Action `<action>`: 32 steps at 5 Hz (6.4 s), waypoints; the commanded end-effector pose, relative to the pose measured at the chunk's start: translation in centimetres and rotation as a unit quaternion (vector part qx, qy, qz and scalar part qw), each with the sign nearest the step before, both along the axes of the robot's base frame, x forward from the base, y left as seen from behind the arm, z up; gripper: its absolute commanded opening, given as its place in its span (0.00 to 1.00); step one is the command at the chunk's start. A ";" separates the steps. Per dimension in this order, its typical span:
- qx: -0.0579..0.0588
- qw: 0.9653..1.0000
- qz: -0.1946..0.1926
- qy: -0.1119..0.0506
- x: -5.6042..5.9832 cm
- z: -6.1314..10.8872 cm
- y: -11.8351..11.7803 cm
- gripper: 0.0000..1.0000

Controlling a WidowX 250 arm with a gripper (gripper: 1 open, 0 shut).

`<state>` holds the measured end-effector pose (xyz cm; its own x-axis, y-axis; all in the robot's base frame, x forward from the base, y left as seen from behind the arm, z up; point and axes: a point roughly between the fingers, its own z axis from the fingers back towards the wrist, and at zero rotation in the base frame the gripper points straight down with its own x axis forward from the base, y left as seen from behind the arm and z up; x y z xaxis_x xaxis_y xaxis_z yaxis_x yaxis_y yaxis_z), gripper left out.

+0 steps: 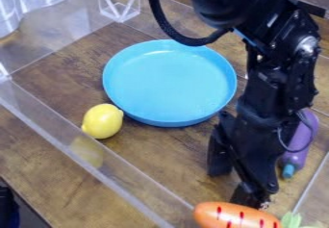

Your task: Move the carrot to the left side

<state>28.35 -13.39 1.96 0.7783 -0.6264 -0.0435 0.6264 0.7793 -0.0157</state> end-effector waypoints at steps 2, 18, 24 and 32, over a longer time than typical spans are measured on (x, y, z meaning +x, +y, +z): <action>-0.010 0.999 -0.038 -0.007 0.0 0.2 -1.5 1.00; 0.006 0.994 -0.113 0.005 2.0 0.0 -2.2 0.00; 0.017 0.990 -0.138 0.010 2.9 -0.1 -3.1 1.00; 0.033 0.986 -0.162 0.023 3.0 -0.2 -3.1 1.00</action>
